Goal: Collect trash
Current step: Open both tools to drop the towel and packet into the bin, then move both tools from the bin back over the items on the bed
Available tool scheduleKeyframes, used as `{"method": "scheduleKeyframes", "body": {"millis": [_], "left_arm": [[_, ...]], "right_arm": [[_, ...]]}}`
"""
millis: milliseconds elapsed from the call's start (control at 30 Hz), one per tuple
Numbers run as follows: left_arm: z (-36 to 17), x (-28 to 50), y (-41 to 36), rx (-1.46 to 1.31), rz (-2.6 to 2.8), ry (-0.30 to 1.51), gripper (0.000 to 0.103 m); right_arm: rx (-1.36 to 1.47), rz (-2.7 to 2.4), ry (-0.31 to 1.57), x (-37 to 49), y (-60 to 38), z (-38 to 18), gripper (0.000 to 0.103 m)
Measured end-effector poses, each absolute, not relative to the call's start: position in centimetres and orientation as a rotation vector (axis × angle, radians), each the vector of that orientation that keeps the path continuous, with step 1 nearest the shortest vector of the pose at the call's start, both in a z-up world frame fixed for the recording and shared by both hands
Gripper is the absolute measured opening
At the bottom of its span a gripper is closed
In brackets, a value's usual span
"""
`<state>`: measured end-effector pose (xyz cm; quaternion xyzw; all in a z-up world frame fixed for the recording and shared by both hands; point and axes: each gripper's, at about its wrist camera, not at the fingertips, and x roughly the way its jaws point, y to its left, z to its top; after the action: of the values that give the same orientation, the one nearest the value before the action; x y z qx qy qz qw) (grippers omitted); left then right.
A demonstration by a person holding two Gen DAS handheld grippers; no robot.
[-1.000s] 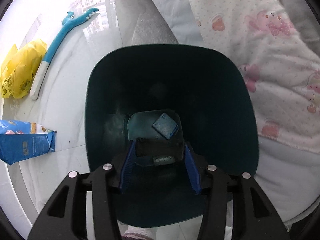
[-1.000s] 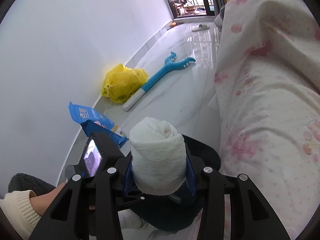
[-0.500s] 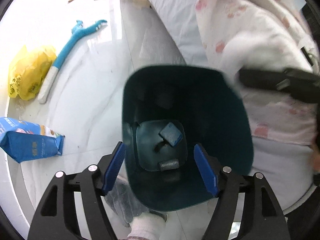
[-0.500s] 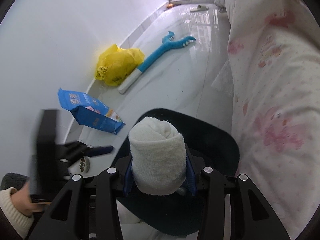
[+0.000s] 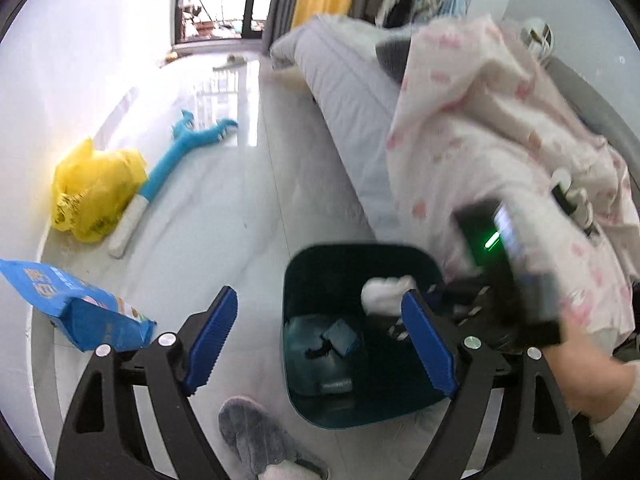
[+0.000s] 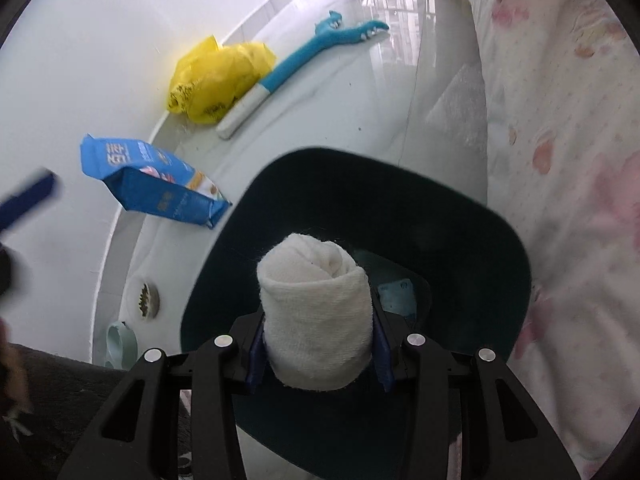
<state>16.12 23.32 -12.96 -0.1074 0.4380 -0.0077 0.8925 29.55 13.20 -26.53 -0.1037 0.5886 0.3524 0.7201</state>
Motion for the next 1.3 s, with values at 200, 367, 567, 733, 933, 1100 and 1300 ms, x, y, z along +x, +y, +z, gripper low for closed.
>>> {"method": "scheduleKeyframes", "body": {"millis": [200, 367, 567, 733, 933, 1100, 1300], "left_arm": [[-8.1, 15.1, 23.1, -0.188, -0.007, 0.806, 0.088], [-5.5, 14.5, 23.3, -0.188, 0.001, 0.757, 0.088], [-3.6, 14.2, 24.2, -0.240, 0.017, 0.712, 0.089], [-2.7, 14.3, 24.8, -0.281, 0.024, 0.700, 0.091], [-1.1, 14.6, 24.2, -0.294, 0.025, 0.671, 0.092], [-0.1, 15.4, 22.9, -0.296, 0.012, 0.652, 0.093], [0.5, 16.6, 20.3, -0.272, -0.019, 0.642, 0.093]], "right_arm": [[-0.274, 0.760, 1.320, 29.1, 13.3, -27.7, 0.045], [-0.301, 0.757, 1.319, 28.8, 13.3, -28.0, 0.046], [-0.317, 0.774, 1.327, 27.8, 13.1, -27.7, 0.065], [-0.291, 0.813, 1.289, 27.1, 13.0, -25.6, 0.072], [-0.283, 0.844, 1.182, 26.4, 12.2, -22.0, 0.076], [-0.272, 0.878, 1.054, 26.3, 10.7, -18.7, 0.078], [-0.255, 0.888, 0.921, 26.4, 8.0, -15.2, 0.079]]}}
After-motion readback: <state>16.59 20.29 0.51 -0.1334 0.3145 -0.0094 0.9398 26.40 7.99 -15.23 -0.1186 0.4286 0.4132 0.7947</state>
